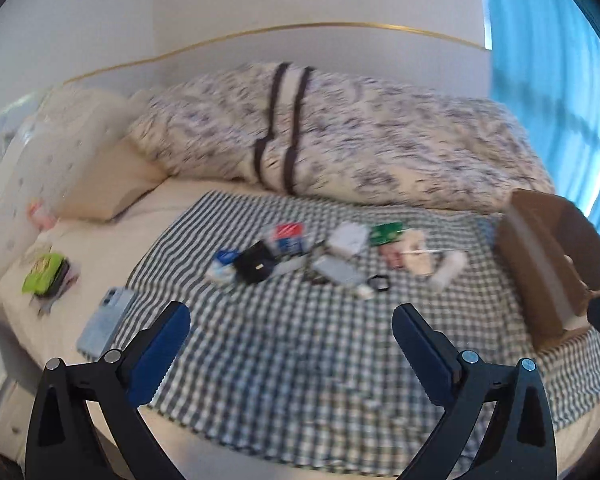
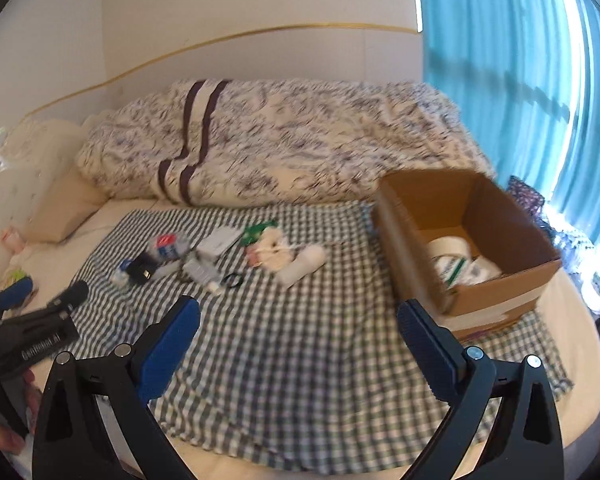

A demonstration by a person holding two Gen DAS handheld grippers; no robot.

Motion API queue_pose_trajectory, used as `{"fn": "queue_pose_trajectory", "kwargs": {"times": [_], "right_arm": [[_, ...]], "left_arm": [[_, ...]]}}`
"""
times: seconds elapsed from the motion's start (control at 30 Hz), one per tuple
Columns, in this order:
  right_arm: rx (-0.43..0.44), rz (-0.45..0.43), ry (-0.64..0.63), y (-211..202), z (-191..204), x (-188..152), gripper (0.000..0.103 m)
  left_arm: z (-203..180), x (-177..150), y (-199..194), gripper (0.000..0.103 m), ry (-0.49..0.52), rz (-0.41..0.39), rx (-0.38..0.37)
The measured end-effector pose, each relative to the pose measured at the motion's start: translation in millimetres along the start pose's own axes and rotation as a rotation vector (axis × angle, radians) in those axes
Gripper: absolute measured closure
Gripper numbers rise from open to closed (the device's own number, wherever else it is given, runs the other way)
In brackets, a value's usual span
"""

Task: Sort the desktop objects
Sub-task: 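Move both tools back over the remaining items on the cloth, then grasp the black eye mask with the left tool while the right tool grasps the white cup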

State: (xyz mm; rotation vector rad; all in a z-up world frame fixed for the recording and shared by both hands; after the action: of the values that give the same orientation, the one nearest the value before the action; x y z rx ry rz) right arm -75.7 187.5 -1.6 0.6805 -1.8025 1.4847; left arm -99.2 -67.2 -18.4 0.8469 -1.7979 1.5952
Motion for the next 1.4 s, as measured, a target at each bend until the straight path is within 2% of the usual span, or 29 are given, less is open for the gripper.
{"fn": "queue_pose_trajectory", "kwargs": {"times": [0.27, 0.4, 0.6, 0.73, 1.1, 1.27, 1.33, 1.37, 1.4], "right_arm": [[-0.038, 0.050, 0.016, 62.8, 17.6, -10.4, 0.004], [-0.053, 0.087, 0.051, 104.4, 25.3, -15.3, 0.004], [-0.061, 0.168, 0.063, 161.7, 39.4, -21.4, 0.004], [-0.075, 0.191, 0.040, 188.3, 50.0, -25.2, 0.004], [-0.083, 0.247, 0.008, 242.4, 67.4, -29.6, 0.004], [-0.083, 0.277, 0.041, 262.7, 64.5, -23.7, 0.004], [-0.074, 0.281, 0.062, 270.4, 64.5, -19.6, 0.004], [-0.077, 0.281, 0.071, 274.3, 64.4, -16.6, 0.004], [-0.086, 0.282, 0.074, 278.8, 64.7, -13.6, 0.004]], "left_arm": [[63.5, -24.0, 52.2, 0.000, -0.084, 0.038, 0.060], [93.6, -46.3, 95.9, 0.000, -0.114, 0.145, 0.087], [125.6, -39.7, 139.3, 0.000, -0.161, 0.159, 0.112], [124.2, -31.9, 166.1, 0.000, -0.156, 0.157, 0.075], [112.9, 1.4, 252.6, 0.000, -0.098, 0.154, 0.053], [119.3, 1.7, 291.3, 0.000, -0.071, 0.219, 0.059], [120.4, 0.1, 301.2, 0.006, -0.061, 0.245, 0.053], [118.7, 1.0, 302.8, 0.021, -0.040, 0.242, 0.052], [115.0, 2.1, 303.0, 0.025, -0.019, 0.237, 0.042]]}}
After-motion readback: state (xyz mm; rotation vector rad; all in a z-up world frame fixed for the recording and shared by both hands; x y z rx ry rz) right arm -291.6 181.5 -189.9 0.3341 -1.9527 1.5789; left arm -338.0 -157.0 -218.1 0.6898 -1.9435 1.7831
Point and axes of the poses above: each gripper's, at about its wrist camera, not at the fingertips, and y roughly the way its jaws point, z to its left, x to its top, the point moved 8 cm from there along y, roughly the way its jaws point, and after that the axes turned 15 degrees about -x, right-handed, at the moved point
